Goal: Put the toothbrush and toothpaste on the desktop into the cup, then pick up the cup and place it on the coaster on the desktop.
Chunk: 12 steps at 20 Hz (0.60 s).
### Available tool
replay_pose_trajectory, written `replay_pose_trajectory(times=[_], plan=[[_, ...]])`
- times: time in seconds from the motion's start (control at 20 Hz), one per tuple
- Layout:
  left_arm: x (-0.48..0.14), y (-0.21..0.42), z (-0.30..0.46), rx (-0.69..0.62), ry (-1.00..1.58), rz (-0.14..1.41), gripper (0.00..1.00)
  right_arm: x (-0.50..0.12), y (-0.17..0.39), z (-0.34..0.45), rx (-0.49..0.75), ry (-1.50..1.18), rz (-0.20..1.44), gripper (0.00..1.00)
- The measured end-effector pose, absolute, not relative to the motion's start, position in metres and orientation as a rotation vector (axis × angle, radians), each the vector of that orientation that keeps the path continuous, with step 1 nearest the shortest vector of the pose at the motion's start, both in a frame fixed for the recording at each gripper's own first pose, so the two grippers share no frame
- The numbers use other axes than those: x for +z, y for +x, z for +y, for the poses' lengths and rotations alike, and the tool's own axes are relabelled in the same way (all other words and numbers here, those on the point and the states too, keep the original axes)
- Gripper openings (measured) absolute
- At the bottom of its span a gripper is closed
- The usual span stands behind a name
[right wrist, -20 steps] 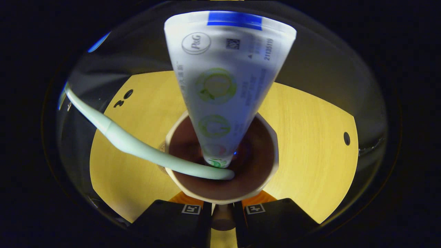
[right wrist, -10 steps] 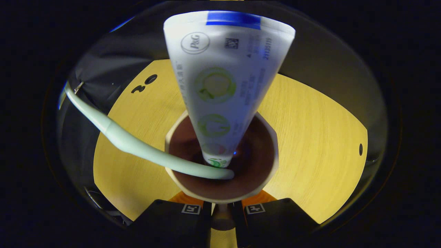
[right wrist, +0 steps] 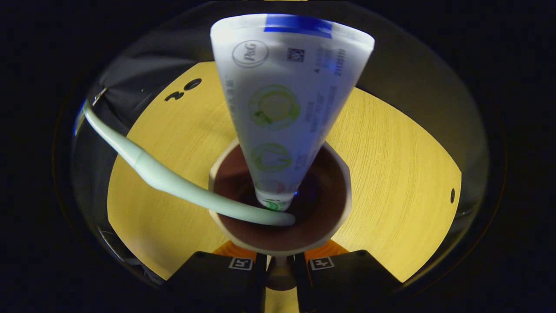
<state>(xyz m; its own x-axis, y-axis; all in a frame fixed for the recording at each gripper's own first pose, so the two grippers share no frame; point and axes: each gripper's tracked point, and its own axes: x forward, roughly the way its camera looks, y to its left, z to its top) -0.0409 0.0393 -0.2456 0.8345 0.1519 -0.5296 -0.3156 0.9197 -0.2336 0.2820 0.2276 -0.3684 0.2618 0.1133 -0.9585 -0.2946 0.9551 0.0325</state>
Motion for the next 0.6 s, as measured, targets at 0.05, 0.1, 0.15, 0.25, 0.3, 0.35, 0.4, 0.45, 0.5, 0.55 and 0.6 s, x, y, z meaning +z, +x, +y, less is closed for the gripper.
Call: replay_pose_trajectory(times=[0.05, 0.1, 0.15, 0.25, 0.3, 0.35, 0.4, 0.45, 0.5, 0.55, 0.6], plan=[[-0.246, -0.042, 0.04, 0.254, -0.318, 0.532, 0.98, -0.371, 0.279, 0.229, 0.271, -0.15, 1.288, 0.32], [-0.246, -0.042, 0.04, 0.254, -0.316, 0.531, 0.98, -0.371, 0.274, 0.229, 0.268, -0.138, 1.305, 0.32], [-0.246, -0.043, 0.039, 0.254, -0.318, 0.53, 0.98, -0.371, 0.278, 0.229, 0.263, -0.131, 1.285, 0.32], [-0.247, -0.045, 0.039, 0.254, -0.323, 0.531, 0.98, -0.368, 0.279, 0.231, 0.278, -0.129, 1.272, 0.27], [-0.248, -0.046, 0.039, 0.257, -0.323, 0.535, 0.98, -0.366, 0.28, 0.232, 0.276, -0.117, 1.271, 0.29], [-0.249, -0.047, 0.038, 0.258, -0.324, 0.538, 0.98, -0.366, 0.279, 0.233, 0.278, -0.101, 1.272, 0.44], [-0.248, -0.048, 0.037, 0.258, -0.325, 0.539, 0.98, -0.362, 0.28, 0.232, 0.278, -0.099, 1.264, 0.46], [-0.249, -0.047, 0.036, 0.256, -0.324, 0.539, 0.98, -0.359, 0.281, 0.228, 0.281, -0.109, 1.248, 0.48], [-0.247, -0.047, 0.035, 0.253, -0.32, 0.538, 0.98, -0.353, 0.281, 0.226, 0.289, -0.11, 1.238, 0.53], [-0.245, -0.046, 0.033, 0.249, -0.313, 0.536, 0.98, -0.347, 0.277, 0.224, 0.297, -0.106, 1.232, 0.58], [-0.242, -0.046, 0.032, 0.242, -0.305, 0.531, 0.98, -0.339, 0.275, 0.221, 0.301, -0.095, 1.212, 0.77]])
